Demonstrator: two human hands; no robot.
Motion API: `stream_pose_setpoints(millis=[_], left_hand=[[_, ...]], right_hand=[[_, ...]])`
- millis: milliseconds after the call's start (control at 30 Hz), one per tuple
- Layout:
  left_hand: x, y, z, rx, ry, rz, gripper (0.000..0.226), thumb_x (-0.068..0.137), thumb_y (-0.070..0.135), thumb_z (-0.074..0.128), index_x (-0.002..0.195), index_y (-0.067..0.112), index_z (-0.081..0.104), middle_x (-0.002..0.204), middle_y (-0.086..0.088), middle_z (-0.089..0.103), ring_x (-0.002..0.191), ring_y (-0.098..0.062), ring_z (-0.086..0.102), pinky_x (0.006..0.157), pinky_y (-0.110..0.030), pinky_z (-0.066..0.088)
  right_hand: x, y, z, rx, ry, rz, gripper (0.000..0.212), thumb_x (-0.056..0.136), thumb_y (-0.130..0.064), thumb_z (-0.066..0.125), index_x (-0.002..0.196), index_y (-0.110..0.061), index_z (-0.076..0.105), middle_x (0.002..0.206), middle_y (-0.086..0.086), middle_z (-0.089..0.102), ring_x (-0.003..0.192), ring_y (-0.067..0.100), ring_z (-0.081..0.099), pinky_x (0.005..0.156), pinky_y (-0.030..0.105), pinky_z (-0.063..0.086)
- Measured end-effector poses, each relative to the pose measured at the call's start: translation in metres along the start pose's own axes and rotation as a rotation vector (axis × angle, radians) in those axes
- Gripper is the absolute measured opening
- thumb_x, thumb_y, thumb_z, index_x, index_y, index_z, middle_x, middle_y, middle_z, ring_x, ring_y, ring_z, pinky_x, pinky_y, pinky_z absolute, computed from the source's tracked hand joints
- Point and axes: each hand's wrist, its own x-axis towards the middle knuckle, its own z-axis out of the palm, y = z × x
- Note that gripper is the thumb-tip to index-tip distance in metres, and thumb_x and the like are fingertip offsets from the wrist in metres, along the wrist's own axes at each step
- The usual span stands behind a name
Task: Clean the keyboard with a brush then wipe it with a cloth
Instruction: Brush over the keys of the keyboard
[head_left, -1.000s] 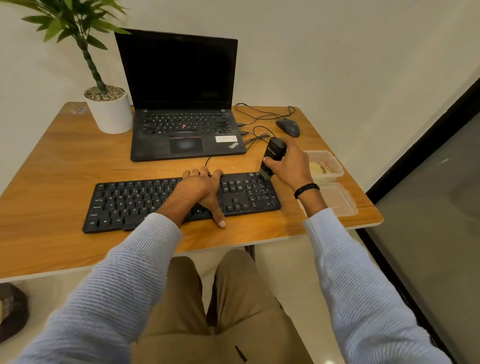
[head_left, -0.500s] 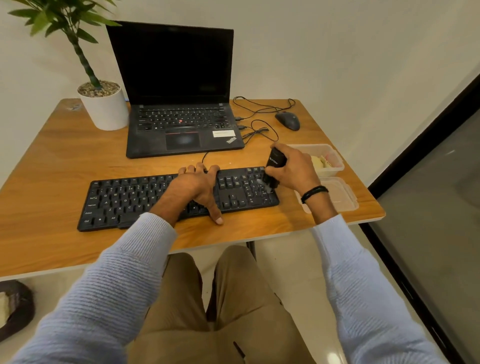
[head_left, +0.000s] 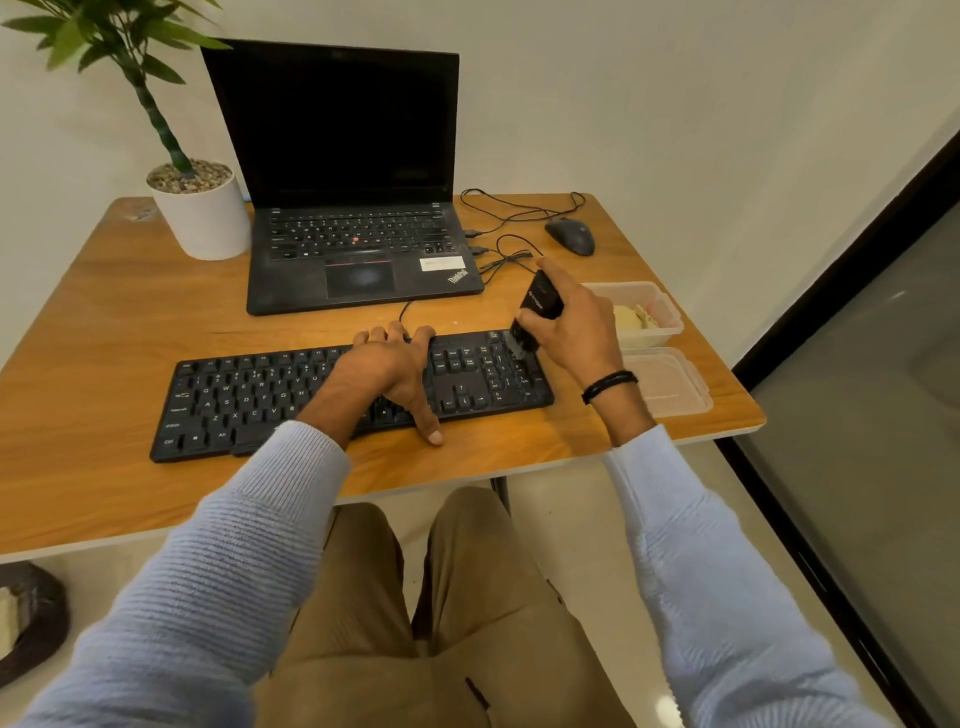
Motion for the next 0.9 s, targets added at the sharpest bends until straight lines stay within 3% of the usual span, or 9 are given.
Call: stream_pose_setpoints(millis=[67,200,233,333,433,533,633,800,900], left_hand=[[0.001,-0.001,0.000,-0.002,0.003,-0.001,0.152,0.044,0.065,0.094,0.160,0.031,0.002,0.166,-0.014,0.012,0.152,-0.040,0.013,0.123,-0.058,0.015],[0.001,-0.002,0.001,-0.015,0.001,-0.001,0.151,0.045,0.064,0.094,0.160,0.031,0.001,0.167,-0.014,0.011,0.153,-0.040,0.012,0.123,-0.058,0.013],[0.001,-0.002,0.001,-0.015,0.000,0.000,0.151,0.046,0.063,0.094,0.160,0.030,0.001,0.167,-0.014,0.010,0.153,-0.041,0.012,0.123,-0.058,0.012],[0.002,-0.002,0.002,-0.017,0.002,0.004,0.150,0.046,0.063,0.094,0.160,0.030,0.002,0.166,-0.015,0.011,0.152,-0.041,0.013,0.123,-0.058,0.013],[0.002,-0.003,0.003,-0.024,0.007,0.002,0.152,0.043,0.065,0.094,0.160,0.032,0.002,0.166,-0.014,0.012,0.152,-0.041,0.013,0.123,-0.059,0.014],[0.003,-0.003,0.003,-0.028,0.006,0.006,0.153,0.043,0.066,0.094,0.160,0.032,0.001,0.167,-0.014,0.010,0.152,-0.041,0.012,0.123,-0.059,0.014],[0.004,-0.004,0.004,-0.037,0.006,0.001,0.153,0.043,0.065,0.094,0.160,0.033,0.000,0.166,-0.014,0.010,0.152,-0.041,0.011,0.123,-0.059,0.014],[0.005,-0.005,0.006,-0.041,0.015,0.016,0.153,0.042,0.066,0.094,0.160,0.032,0.001,0.166,-0.014,0.011,0.152,-0.041,0.012,0.123,-0.059,0.015],[0.004,-0.005,0.005,-0.033,0.013,0.011,0.153,0.043,0.065,0.094,0.160,0.031,0.002,0.166,-0.014,0.013,0.152,-0.041,0.013,0.122,-0.059,0.015]], right_hand=[[-0.003,0.001,0.010,-0.049,-0.007,-0.002,0.061,0.082,-0.038,0.072,0.137,-0.031,0.049,0.110,0.001,0.067,0.101,0.023,0.061,0.087,0.032,0.052],[-0.001,0.003,-0.020,-0.143,-0.292,0.187,0.049,0.079,-0.034,0.078,0.124,-0.028,0.061,0.101,0.001,0.062,0.078,0.018,0.062,0.047,0.019,0.049],[0.000,0.003,-0.027,-0.181,-0.326,0.199,0.048,0.078,-0.035,0.079,0.123,-0.028,0.062,0.100,0.000,0.061,0.076,0.017,0.061,0.046,0.019,0.049],[0.004,0.003,-0.025,-0.159,-0.107,0.098,0.052,0.079,-0.037,0.078,0.125,-0.022,0.061,0.111,0.003,0.068,0.098,0.022,0.063,0.081,0.029,0.053],[0.005,0.005,-0.004,0.032,0.083,0.075,0.063,0.081,-0.034,0.076,0.138,-0.023,0.051,0.120,0.003,0.067,0.110,0.022,0.061,0.095,0.032,0.047],[-0.003,0.003,0.018,0.123,0.056,0.034,0.064,0.084,-0.033,0.074,0.141,-0.031,0.044,0.122,0.001,0.065,0.112,0.019,0.059,0.096,0.034,0.049],[-0.005,-0.002,0.030,0.138,-0.081,-0.069,0.064,0.082,-0.032,0.076,0.138,-0.031,0.046,0.127,-0.003,0.061,0.112,0.008,0.054,0.096,0.027,0.047],[0.010,0.002,0.030,0.061,0.174,0.102,0.041,0.084,-0.028,0.073,0.121,-0.022,0.056,0.108,0.004,0.068,0.103,0.024,0.062,0.085,0.031,0.048],[0.012,-0.014,0.034,-0.027,-0.062,-0.042,0.039,0.079,-0.036,0.076,0.113,-0.026,0.061,0.104,-0.006,0.067,0.098,0.016,0.061,0.083,0.031,0.051]])
